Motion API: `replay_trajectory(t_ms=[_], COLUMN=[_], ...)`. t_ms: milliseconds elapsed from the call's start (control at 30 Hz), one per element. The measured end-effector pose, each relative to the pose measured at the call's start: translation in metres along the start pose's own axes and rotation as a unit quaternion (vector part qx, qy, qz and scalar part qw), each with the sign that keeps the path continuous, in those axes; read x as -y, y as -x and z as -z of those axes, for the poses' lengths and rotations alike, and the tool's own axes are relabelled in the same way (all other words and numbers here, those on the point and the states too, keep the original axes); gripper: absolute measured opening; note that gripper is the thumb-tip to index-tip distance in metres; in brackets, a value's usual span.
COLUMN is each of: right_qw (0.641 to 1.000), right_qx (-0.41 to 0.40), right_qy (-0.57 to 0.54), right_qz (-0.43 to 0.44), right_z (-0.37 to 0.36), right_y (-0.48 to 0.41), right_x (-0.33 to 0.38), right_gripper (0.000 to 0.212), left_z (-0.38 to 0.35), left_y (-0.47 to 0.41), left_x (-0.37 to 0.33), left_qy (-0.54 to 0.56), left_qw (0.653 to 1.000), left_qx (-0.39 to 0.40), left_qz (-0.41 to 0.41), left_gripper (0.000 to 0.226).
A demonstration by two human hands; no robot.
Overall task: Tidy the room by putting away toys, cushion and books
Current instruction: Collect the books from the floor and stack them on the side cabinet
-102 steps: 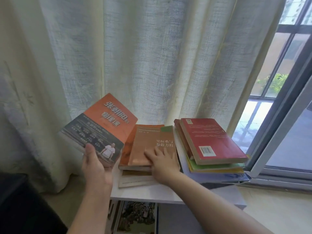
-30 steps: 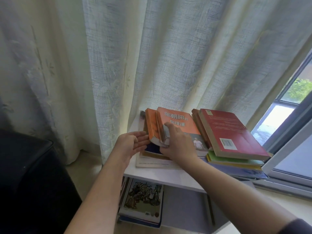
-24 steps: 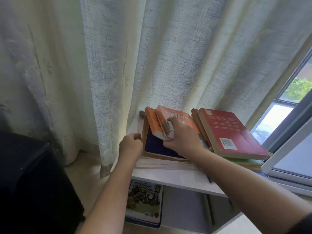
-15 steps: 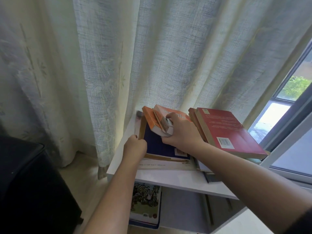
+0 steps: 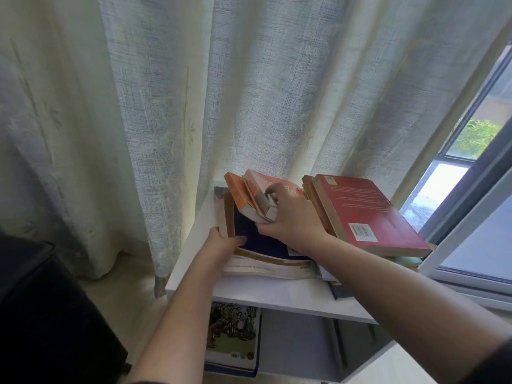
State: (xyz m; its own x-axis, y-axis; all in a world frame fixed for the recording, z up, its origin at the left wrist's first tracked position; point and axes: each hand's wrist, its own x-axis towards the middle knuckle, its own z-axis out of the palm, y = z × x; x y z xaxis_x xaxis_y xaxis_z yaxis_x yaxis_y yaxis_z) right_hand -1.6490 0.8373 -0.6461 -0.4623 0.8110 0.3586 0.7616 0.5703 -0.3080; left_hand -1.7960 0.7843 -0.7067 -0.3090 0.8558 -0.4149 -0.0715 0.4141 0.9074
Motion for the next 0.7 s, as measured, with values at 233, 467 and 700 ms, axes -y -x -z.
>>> replay_trajectory(t_ms=[233, 467, 700], right_qw=[1.0, 0.998, 0.982], right_qx=[0.012, 0.024, 0.082], right_qy=[0.019, 0.052, 0.168], right_qz=[0.019, -0.012, 0.032], right_z=[-0.004, -0.011, -0.039], right_y=[0.004, -0.001, 0.02], right_x=[0.002, 0.008, 0.022], right_gripper=[0.065, 0.055, 0.047], left_z=[0.014, 0.075, 0.151], left_y=[0.003, 0.025, 0.059], left_x=[0.005, 0.002, 0.005], left_qy=[-0.004, -0.025, 0.056], left_qw=[0.996, 0.99, 0.971], left_qx=[-0.027, -0.062, -0.165], left_qz=[-0.085, -0.125, -0.164], left_gripper=[0.043, 0.038, 0.038])
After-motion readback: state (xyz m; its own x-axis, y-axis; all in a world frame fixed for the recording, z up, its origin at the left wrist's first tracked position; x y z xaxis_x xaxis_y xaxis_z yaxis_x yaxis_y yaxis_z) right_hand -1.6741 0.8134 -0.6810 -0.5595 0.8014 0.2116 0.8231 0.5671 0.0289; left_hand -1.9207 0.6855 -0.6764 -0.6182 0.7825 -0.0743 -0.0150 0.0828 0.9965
